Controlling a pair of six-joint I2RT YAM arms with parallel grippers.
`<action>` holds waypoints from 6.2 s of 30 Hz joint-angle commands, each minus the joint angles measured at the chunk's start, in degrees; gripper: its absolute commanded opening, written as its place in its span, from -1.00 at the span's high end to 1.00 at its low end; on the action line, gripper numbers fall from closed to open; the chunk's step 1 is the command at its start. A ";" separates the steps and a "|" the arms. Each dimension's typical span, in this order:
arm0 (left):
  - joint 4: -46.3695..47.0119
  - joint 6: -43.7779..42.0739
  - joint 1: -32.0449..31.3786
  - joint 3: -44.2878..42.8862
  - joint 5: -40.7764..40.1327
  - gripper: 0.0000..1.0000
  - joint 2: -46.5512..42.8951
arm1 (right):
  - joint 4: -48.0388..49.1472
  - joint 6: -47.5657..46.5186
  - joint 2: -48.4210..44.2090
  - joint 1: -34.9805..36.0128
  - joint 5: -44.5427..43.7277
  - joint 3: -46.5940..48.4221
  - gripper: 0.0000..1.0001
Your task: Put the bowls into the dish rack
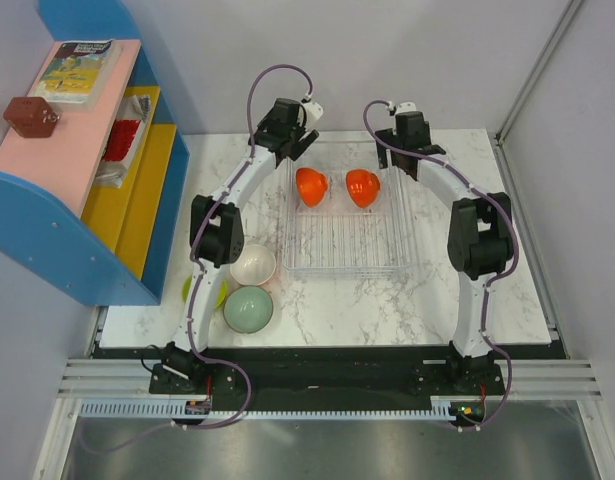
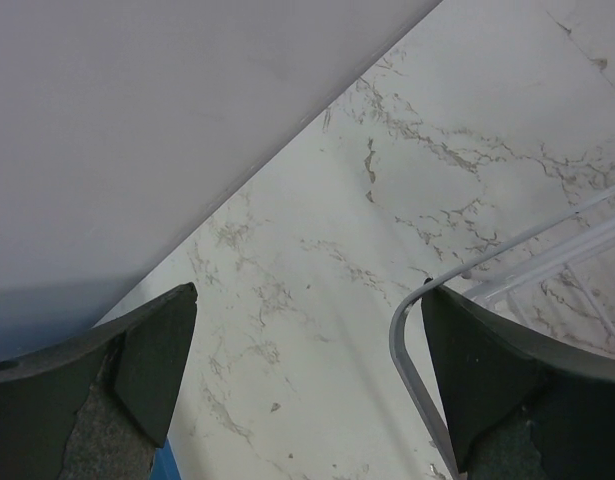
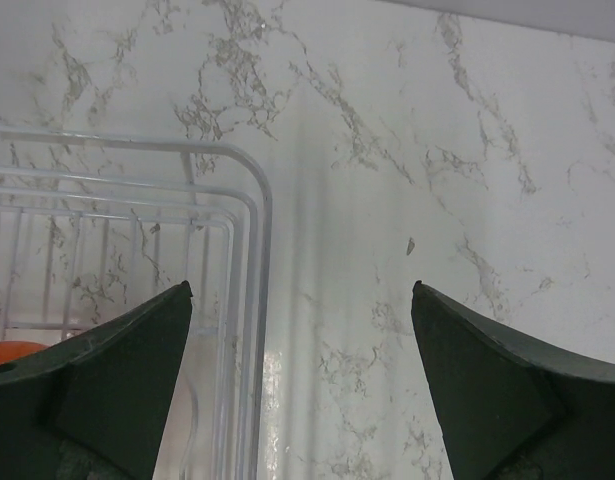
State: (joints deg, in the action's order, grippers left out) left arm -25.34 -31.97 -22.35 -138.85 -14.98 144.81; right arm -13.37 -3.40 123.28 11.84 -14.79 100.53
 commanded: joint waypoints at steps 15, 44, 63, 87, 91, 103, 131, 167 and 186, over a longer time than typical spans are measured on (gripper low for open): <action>6.18 7.53 -0.77 19.66 3.29 -0.99 -18.86 | 1.41 2.87 -7.97 0.38 -3.56 0.02 -0.95; -4.10 -5.20 10.22 70.37 24.47 -0.99 -54.90 | -0.87 4.19 -1.91 -0.15 -14.04 2.04 -0.95; -7.79 -13.38 11.27 73.99 30.36 -0.99 -53.85 | -3.34 4.01 -2.78 -0.32 -9.38 3.10 -0.94; -17.28 -19.19 12.85 69.77 39.15 0.96 -43.30 | -4.04 2.61 -5.43 -0.41 -10.78 2.30 -0.94; -17.46 -17.52 13.56 67.83 42.74 0.96 -46.01 | -4.21 3.22 -3.93 -0.32 -10.71 4.05 -0.94; -17.55 -12.69 14.00 62.47 48.81 0.96 -52.35 | -5.79 5.33 -1.47 -0.23 -1.04 5.99 -0.93; -17.46 -8.73 14.09 60.98 52.69 0.96 -54.73 | -4.92 12.19 1.52 -0.15 22.17 8.28 -0.90; -17.37 -7.23 13.38 59.57 56.46 0.96 -57.44 | -6.85 12.19 -5.77 -1.11 14.67 6.79 -0.94; -17.20 -4.77 4.70 42.36 56.83 0.96 -45.42 | -7.12 21.50 -20.45 -2.08 75.68 -9.91 -0.91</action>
State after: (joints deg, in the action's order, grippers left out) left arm -43.31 -39.64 -13.96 -90.41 44.91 95.48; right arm -21.52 17.28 106.59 8.86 49.30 94.02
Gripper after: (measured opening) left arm 0.075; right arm 0.943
